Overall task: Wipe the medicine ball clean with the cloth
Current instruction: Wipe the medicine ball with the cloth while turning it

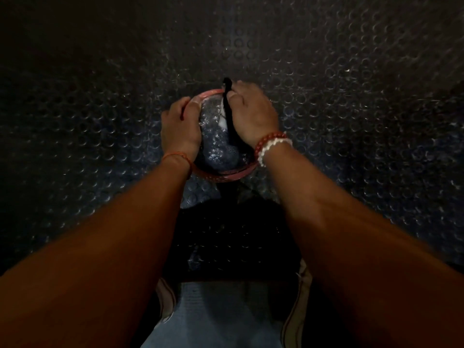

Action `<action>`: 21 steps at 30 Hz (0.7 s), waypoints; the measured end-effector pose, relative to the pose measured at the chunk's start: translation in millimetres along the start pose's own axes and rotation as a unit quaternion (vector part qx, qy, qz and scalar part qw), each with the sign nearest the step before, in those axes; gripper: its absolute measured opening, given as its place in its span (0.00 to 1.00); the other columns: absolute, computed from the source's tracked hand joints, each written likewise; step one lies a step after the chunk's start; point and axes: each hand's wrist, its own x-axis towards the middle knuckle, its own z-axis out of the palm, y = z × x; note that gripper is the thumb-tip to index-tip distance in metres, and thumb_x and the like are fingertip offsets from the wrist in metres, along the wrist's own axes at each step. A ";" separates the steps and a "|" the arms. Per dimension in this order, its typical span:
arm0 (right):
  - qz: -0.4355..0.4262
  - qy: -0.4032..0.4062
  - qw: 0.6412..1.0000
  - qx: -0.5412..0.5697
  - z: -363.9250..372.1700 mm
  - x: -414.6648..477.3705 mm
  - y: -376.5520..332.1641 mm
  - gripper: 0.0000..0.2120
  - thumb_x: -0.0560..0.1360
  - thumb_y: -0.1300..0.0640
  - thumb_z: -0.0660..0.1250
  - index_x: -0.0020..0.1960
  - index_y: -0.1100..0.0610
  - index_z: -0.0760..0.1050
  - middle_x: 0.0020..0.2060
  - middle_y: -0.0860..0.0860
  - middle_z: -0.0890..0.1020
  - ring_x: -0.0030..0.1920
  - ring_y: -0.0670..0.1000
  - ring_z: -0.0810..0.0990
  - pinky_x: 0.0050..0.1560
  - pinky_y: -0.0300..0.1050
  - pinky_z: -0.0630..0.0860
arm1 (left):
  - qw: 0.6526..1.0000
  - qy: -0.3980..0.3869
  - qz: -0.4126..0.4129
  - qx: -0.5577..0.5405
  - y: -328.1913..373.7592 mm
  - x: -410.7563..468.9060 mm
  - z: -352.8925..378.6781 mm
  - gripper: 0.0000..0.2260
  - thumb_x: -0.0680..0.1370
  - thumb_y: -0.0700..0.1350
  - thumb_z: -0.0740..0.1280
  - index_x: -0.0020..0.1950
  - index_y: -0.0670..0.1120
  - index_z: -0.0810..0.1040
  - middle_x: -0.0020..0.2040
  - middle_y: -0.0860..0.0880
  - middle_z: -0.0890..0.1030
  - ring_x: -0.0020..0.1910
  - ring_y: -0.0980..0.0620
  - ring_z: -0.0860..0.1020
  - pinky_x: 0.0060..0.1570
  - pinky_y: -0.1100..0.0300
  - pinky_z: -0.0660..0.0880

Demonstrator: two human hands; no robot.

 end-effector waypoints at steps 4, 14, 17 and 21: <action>0.109 -0.073 0.987 0.095 -18.9 18.5 -2.0 0.13 0.81 0.57 0.56 0.54 0.61 0.79 0.56 0.58 0.81 0.58 0.57 0.78 0.62 0.43 0.70 | 1.000 -0.002 -0.003 -0.013 -3.8 -2.5 0.1 0.27 0.69 0.68 0.58 0.60 0.55 0.79 0.60 0.49 0.78 0.57 0.52 0.77 0.63 0.47 0.73; 0.285 0.193 0.892 0.293 22.7 -45.6 24.9 0.17 0.81 0.53 0.56 0.61 0.61 0.77 0.62 0.57 0.78 0.64 0.56 0.73 0.65 0.45 0.67 | 0.999 0.008 -0.017 -0.026 -0.3 -1.0 0.4 0.31 0.66 0.70 0.57 0.60 0.54 0.79 0.60 0.49 0.78 0.58 0.51 0.77 0.63 0.48 0.73; 0.155 0.213 0.954 0.144 34.9 -66.8 7.2 0.24 0.80 0.49 0.54 0.73 0.57 0.67 0.73 0.54 0.66 0.74 0.56 0.62 0.74 0.48 0.57 | 1.000 0.010 -0.007 -0.018 -1.3 -1.2 -0.1 0.30 0.67 0.70 0.57 0.60 0.54 0.79 0.60 0.47 0.78 0.57 0.49 0.78 0.62 0.47 0.73; 0.036 0.141 0.989 -0.010 23.2 -44.2 0.1 0.23 0.80 0.51 0.55 0.73 0.54 0.67 0.75 0.53 0.64 0.76 0.58 0.56 0.76 0.53 0.52 | 1.000 -0.012 0.006 0.000 -11.6 1.6 -2.6 0.29 0.71 0.69 0.57 0.58 0.50 0.79 0.57 0.41 0.79 0.56 0.42 0.78 0.59 0.41 0.74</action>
